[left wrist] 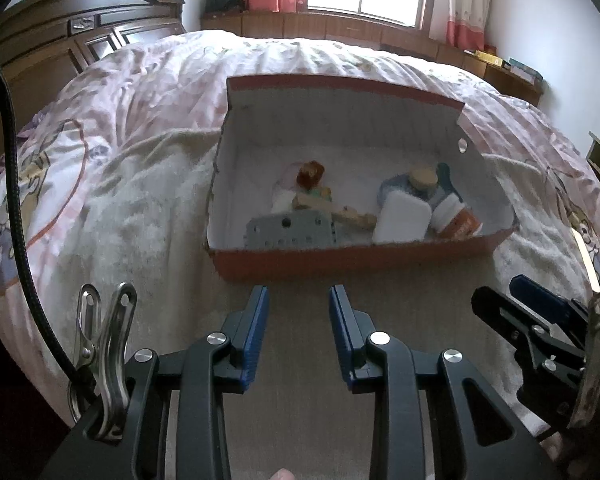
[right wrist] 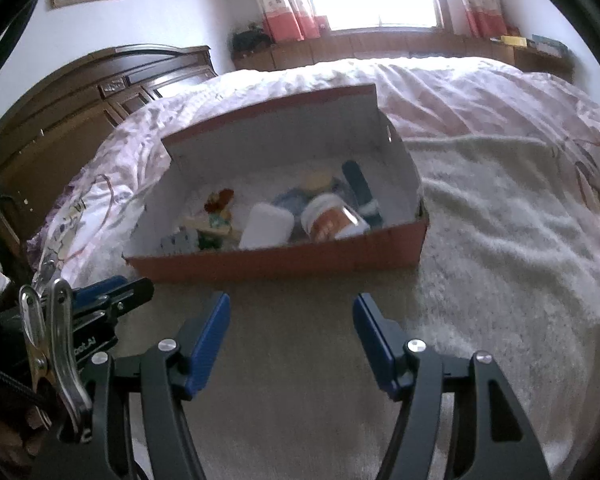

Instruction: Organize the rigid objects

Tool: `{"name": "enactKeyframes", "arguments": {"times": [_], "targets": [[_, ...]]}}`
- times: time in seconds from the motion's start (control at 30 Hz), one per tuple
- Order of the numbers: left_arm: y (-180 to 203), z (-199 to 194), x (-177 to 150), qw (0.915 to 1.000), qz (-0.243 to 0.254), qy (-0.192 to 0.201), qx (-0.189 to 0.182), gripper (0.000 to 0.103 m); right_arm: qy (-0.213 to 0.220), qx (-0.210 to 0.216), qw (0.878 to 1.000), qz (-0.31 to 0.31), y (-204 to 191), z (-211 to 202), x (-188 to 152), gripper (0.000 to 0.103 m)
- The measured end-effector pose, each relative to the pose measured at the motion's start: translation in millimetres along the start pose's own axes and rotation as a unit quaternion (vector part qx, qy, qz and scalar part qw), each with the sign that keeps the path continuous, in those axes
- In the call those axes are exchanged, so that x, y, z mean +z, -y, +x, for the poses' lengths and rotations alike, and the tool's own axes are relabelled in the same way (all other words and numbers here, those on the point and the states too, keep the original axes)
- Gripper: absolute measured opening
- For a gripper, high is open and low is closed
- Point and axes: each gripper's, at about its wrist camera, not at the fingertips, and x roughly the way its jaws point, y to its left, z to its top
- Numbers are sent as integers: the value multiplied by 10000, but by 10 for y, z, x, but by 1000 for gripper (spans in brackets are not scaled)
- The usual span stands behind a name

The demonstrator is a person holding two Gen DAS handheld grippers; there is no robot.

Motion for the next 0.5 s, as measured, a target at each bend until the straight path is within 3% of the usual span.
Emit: {"name": "enactKeyframes", "arguments": {"times": [0.5], "targets": [[73,151,-179,9995,45,-296,19,32,-295,-217,9993,-9,56,129,-197,67]]}}
